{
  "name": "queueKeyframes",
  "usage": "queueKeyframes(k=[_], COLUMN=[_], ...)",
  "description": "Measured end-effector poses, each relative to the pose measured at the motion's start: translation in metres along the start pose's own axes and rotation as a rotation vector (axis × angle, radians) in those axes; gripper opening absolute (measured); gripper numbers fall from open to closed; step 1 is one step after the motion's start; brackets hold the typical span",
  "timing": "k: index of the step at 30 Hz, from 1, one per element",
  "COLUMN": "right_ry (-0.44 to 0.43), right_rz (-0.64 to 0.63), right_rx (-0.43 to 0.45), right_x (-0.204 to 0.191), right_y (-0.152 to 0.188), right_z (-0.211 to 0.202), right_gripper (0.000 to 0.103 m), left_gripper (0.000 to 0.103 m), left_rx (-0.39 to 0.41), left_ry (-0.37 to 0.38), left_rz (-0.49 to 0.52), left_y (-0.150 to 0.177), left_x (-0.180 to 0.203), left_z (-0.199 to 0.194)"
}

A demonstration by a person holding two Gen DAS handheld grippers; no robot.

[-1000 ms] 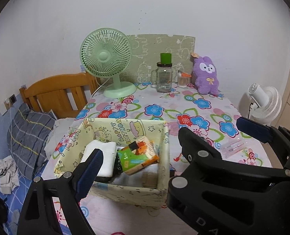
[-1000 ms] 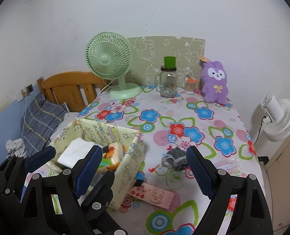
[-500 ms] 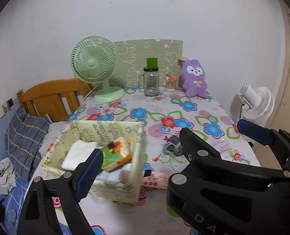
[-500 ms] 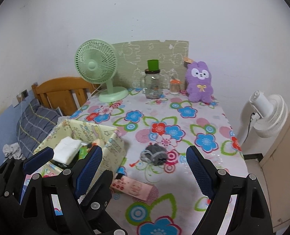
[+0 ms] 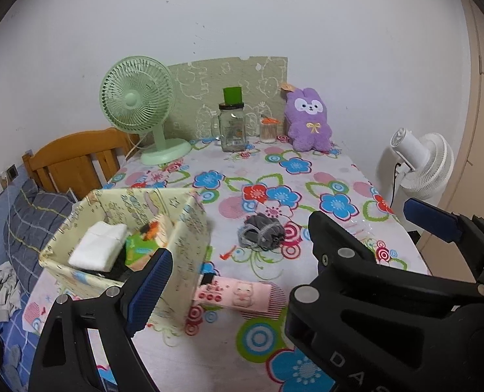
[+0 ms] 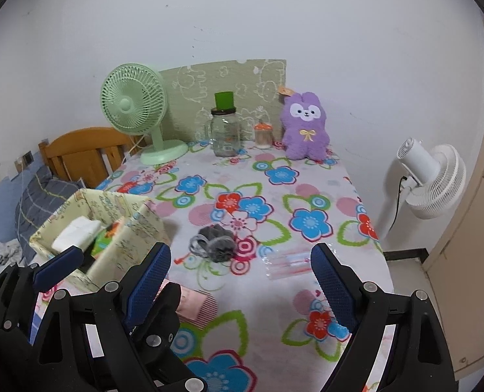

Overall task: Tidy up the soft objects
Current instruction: 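Open both tools and withdraw them from the fabric box, then move left tool to the pink wet-wipes pack and close on it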

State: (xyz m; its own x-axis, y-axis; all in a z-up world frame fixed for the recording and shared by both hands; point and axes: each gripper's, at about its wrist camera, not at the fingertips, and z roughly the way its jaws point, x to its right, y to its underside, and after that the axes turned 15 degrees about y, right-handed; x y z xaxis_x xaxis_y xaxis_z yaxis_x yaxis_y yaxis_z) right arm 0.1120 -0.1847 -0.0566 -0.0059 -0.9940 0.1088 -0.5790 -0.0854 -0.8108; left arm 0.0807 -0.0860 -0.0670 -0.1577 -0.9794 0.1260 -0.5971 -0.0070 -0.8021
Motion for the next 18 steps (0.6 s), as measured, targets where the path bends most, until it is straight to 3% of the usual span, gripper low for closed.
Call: queueKeyframes(k=[5,18], right_ry=[0.031,0.015], right_rz=[-0.011,0.003], right_rx=[-0.031,-0.143], right_x=[0.009,0.013], right_y=[0.011,0.036], right_z=[0.017,0.061], right_gripper=[0.09,0.09], left_gripper=[0.092,0.091], left_rx=[-0.05,-0.118], left_ry=[0.009,-0.076], left_rz=[-0.016,-0.06], left_y=[0.01,0.029], left_x=[0.007,0.001], left_z=[0.022,0.059])
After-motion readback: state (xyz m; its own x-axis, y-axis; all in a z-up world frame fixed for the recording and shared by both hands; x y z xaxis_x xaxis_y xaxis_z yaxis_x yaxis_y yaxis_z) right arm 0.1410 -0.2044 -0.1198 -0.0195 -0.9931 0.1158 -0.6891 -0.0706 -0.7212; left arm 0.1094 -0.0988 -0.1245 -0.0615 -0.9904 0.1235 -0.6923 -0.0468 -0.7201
